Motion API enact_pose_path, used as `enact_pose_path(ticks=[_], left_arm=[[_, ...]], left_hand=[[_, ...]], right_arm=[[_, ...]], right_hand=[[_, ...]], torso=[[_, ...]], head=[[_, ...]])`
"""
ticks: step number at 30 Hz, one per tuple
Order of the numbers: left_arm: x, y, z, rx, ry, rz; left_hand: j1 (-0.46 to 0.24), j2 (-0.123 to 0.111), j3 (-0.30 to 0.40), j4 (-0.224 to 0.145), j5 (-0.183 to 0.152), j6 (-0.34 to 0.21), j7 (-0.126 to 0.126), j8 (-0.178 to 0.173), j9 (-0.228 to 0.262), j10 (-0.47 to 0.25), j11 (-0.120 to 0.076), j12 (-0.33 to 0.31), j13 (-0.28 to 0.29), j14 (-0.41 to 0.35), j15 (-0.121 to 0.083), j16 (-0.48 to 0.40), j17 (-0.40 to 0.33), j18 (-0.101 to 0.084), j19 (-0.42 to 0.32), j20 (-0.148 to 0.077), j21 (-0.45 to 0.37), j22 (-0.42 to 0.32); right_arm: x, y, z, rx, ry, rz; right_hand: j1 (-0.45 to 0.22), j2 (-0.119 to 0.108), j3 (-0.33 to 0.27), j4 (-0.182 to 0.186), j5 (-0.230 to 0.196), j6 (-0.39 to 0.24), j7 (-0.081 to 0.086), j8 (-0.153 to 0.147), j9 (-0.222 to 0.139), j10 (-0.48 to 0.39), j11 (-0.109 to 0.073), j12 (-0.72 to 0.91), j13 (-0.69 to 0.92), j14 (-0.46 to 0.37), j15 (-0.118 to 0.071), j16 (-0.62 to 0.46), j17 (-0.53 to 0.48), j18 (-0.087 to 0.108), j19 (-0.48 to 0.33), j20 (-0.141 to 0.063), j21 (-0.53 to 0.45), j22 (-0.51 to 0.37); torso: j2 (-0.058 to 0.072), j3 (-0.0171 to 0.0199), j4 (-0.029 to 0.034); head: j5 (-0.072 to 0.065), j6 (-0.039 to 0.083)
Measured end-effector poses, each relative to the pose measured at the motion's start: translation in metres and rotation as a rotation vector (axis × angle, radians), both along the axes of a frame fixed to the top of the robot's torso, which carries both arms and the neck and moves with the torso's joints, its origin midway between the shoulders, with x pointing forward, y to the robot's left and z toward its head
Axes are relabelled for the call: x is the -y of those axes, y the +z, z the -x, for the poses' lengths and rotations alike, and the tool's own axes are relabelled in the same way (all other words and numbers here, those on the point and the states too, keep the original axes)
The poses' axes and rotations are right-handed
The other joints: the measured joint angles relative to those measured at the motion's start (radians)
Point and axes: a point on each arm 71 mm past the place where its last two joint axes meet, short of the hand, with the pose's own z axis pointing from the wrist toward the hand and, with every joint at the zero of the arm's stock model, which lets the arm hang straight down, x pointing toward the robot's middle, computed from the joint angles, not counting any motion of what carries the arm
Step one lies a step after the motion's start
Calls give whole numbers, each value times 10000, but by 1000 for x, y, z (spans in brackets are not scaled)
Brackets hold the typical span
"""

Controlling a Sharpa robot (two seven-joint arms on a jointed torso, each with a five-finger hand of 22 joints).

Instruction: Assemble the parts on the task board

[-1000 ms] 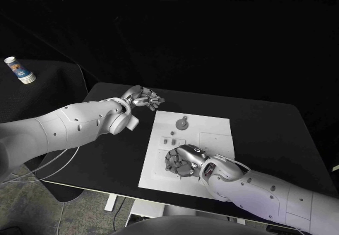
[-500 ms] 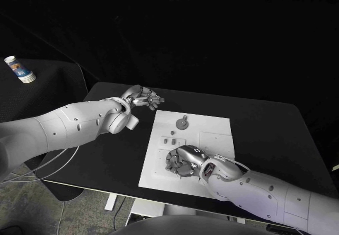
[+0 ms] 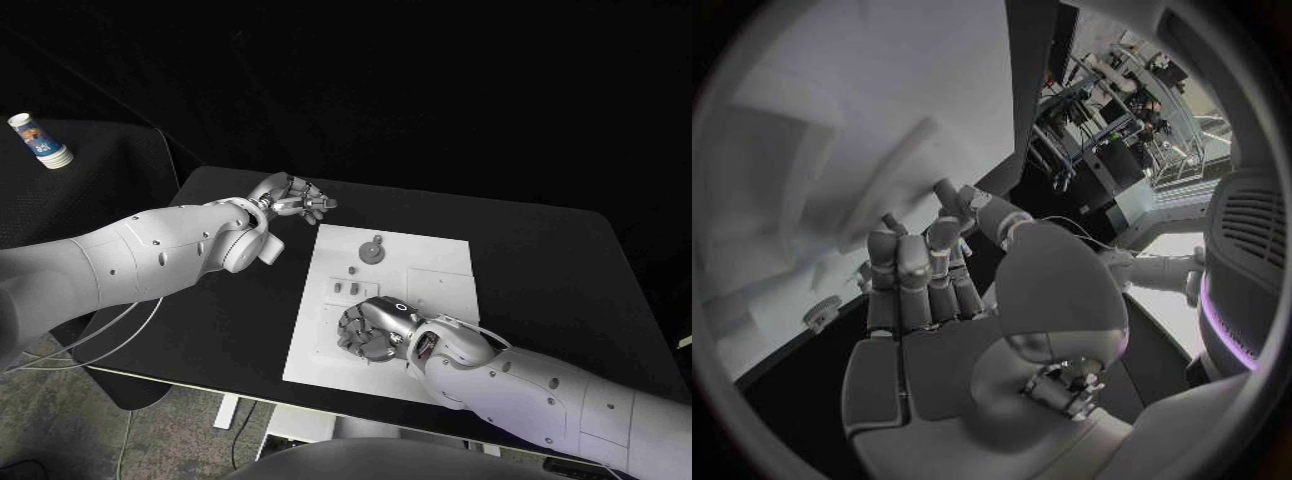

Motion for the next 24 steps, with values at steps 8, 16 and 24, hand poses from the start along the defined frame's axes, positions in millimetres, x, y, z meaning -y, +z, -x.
enact_pose_path(ticks=[8, 16, 24], left_arm=[[0, 0, 0, -7, 4, -4], [0, 0, 0, -14, 8, -8], [0, 0, 0, -23, 11, -11]], left_hand=[[-36, 36, 0, 0, 0, 0, 0, 0, 0, 0, 0, 0, 0, 0, 0, 0, -9, 0, 0, 0, 0, 0], [-36, 36, 0, 0, 0, 0, 0, 0, 0, 0, 0, 1, 0, 0, 0, 0, -9, 0, 0, 0, 0, 0], [-36, 36, 0, 0, 0, 0, 0, 0, 0, 0, 0, 1, 0, 0, 0, 0, -9, 1, -36, 35, 0, 0]], right_arm=[[1, -1, 1, -8, -36, 26], [2, -1, 0, 10, -111, 37], [4, 2, 2, 92, -213, -151]], right_hand=[[-268, -608, -420, -5, -2, -497, 392, -794, -127, -119, 62, 0, -34, -56, -18, -47, -34, 0, 0, 0, 0, -46], [-317, -657, -576, -24, -2, -972, 432, -964, -227, -217, 71, 0, -34, -112, -4, -47, -33, 1, 0, 0, 0, -46], [-317, -657, -576, -24, -2, -977, 435, -964, -227, -253, 108, 0, -33, -118, 3, -47, -33, -1, 0, 0, 0, -54]], torso=[[-5, 6, 1], [-5, 12, 0], [-1, 14, -1]], head=[[-11, 2], [-14, 9], [-23, 18]])
